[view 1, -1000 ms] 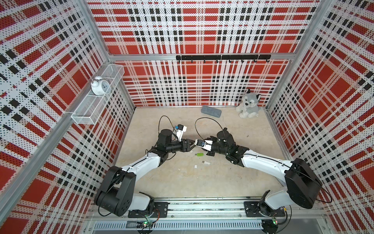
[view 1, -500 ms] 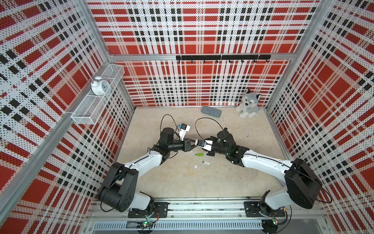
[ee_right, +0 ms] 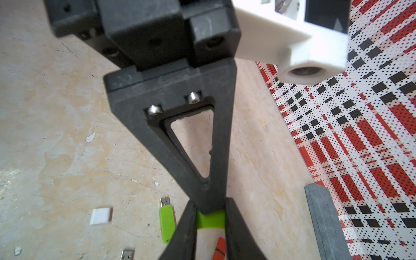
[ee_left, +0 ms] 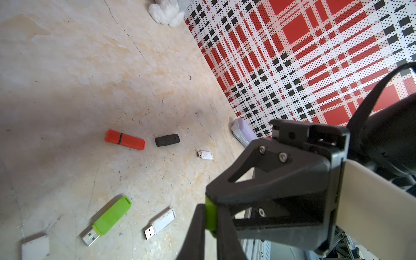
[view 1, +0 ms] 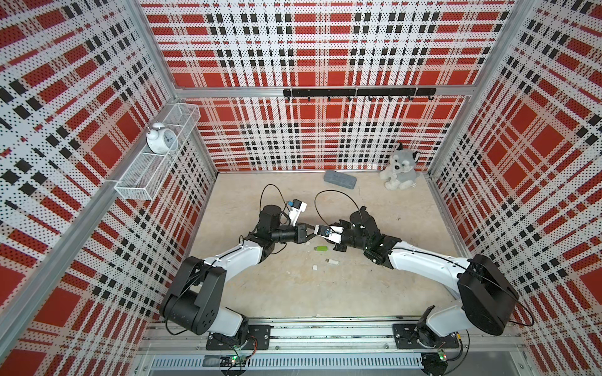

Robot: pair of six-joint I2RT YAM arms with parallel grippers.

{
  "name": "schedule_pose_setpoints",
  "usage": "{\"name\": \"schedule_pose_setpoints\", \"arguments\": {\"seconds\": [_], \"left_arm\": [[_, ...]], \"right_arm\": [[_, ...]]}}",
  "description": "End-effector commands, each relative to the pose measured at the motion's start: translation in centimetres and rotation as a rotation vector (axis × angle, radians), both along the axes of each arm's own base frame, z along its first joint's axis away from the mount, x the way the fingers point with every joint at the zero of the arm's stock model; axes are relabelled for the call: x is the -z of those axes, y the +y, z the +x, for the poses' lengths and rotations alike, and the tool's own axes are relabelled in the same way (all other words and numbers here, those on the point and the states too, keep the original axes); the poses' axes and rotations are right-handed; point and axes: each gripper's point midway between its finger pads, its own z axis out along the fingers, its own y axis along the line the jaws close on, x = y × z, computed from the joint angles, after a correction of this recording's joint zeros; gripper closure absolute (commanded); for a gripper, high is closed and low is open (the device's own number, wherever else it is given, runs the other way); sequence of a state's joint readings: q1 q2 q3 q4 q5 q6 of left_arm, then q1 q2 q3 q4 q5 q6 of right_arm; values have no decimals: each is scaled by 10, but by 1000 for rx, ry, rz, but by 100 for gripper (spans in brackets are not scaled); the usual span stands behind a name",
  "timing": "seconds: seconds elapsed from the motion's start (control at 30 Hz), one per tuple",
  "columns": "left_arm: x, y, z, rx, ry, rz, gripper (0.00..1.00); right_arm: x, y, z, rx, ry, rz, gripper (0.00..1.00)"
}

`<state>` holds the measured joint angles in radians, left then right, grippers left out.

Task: Close the usb drive cover
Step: Pick up the cover from the center of the board.

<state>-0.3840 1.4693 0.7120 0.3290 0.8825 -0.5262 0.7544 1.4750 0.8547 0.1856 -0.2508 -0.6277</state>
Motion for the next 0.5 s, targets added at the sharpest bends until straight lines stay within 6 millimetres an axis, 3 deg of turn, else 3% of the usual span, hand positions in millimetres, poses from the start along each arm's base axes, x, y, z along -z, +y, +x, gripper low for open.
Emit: {"name": "schedule_pose_setpoints", "arguments": {"seconds": [0.0, 0.2, 0.47], "left_arm": [[-12, -4, 6, 9, -39, -17, 100], [-18, 3, 10, -13, -51, -20, 100], [-22, 14, 14, -51, -77, 7, 100]], "right_arm": [[-27, 8, -8, -52, -49, 79, 76], [-23, 0, -4, -2, -54, 56, 63], [-11, -21, 3, 81, -17, 30, 60]]}}
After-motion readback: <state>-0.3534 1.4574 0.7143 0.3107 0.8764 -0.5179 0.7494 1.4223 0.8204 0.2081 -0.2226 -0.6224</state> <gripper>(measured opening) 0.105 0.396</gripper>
